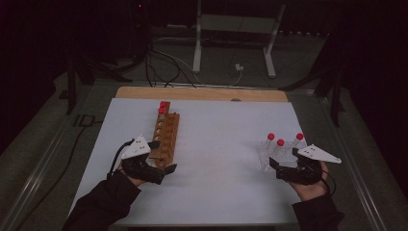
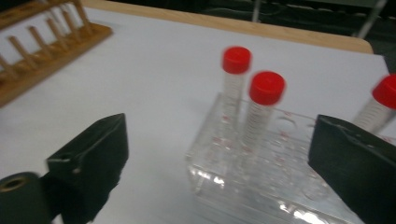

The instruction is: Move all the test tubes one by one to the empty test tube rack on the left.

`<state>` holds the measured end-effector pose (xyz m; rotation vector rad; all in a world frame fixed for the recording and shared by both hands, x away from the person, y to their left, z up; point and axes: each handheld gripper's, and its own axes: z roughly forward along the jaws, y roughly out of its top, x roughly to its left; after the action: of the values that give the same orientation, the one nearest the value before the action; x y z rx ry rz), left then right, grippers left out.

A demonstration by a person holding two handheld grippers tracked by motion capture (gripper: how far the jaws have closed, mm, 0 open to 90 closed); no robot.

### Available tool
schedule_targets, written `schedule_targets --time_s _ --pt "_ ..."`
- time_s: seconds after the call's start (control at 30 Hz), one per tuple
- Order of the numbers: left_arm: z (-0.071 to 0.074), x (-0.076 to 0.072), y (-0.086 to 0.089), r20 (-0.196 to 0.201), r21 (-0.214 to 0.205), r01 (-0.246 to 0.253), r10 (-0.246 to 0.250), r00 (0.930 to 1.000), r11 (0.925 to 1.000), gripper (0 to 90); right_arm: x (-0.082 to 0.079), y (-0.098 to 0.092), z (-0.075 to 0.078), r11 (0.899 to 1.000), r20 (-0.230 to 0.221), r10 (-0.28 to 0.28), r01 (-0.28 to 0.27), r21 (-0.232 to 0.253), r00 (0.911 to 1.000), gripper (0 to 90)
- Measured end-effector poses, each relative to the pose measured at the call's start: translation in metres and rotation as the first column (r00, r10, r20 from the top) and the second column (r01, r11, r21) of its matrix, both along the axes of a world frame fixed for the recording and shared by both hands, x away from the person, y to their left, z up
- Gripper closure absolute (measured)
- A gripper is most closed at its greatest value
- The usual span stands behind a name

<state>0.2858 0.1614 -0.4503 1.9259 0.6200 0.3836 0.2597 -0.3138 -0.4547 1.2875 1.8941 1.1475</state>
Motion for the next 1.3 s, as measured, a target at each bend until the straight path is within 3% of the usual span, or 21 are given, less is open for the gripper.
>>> schedule_targets --time_s 0.3,0.47,0.87,1.3 --pt "-0.001 -0.002 -0.003 -0.008 0.008 0.015 -0.015 0.9999 0.9998 1.7 0.013 -0.006 -0.008 0.999 -0.037 -0.039 0.038 -0.011 0.9986 21.9" --pt "-0.003 -0.002 -0.003 -0.01 0.017 0.016 -0.015 0.9998 0.9997 1.7 0.021 -0.004 -0.012 0.999 -0.058 -0.039 0.038 -0.025 0.9976 37.5" --pt "-0.005 0.0 -0.004 -0.016 0.025 0.019 -0.019 0.9997 0.9995 1.7 0.038 0.0 -0.017 0.995 -0.085 -0.086 0.082 -0.049 0.9927 64.3" --pt "-0.006 0.0 -0.002 -0.02 0.024 0.019 -0.018 0.9996 0.9995 1.7 0.043 0.003 -0.02 0.993 -0.09 -0.097 0.089 -0.082 0.9912 74.1"
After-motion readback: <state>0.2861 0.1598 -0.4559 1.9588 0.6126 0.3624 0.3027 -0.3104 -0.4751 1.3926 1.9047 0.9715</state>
